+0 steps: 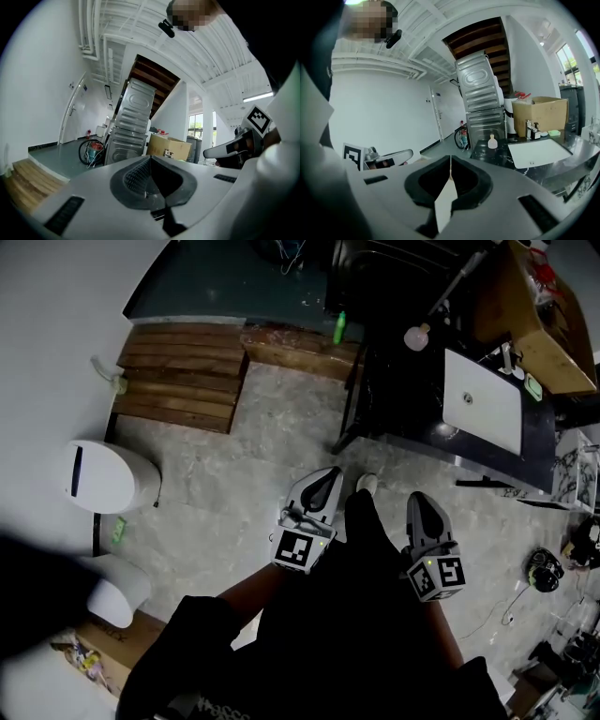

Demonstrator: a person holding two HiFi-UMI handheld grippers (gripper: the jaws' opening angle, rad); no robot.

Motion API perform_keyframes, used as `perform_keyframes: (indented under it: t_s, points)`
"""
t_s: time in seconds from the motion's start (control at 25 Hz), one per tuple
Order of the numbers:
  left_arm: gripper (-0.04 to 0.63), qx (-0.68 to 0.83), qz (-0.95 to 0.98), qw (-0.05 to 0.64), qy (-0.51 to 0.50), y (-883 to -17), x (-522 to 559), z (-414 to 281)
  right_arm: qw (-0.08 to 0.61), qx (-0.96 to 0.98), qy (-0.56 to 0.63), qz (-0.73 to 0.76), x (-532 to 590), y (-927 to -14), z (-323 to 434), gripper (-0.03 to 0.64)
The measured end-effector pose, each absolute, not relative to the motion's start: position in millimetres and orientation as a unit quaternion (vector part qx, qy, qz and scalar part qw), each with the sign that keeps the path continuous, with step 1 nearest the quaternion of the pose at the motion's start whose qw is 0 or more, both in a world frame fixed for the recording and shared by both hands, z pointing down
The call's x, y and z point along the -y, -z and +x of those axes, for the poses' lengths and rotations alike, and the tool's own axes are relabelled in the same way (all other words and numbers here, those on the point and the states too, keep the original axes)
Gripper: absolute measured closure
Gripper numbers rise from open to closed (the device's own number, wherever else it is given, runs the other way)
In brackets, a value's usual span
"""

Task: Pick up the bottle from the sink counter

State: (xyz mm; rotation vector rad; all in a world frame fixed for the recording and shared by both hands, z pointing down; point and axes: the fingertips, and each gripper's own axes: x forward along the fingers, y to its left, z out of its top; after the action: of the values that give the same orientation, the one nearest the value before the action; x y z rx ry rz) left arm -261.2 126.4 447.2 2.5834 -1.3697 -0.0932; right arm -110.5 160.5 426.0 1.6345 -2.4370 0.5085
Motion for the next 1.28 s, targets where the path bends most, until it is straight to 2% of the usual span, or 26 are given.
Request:
perform_keyframes:
  t_s: [0.24, 0.56, 1.28]
  points:
    - [0.578, 0.488, 0.866, 0.105, 0.034, -444.7, -116.3, -262.7, 0.074, 0.828, -0.135, 0.539, -154.0, -422.1, -116.4, 0.578]
    - [0.578, 0.486, 0.867, 0.105, 0.005, -444.5, -99.0, -237.6, 0.048, 0.822, -0.137, 0.55, -121.0, -426.0, -86.2, 0.578]
    - [0.578, 0.466, 0.878, 0.085, -0.071, -461.2, 40.9, -132.8, 0.021, 0.807, -0.17, 0.565, 14.9, -450.4, 23.9, 0.577]
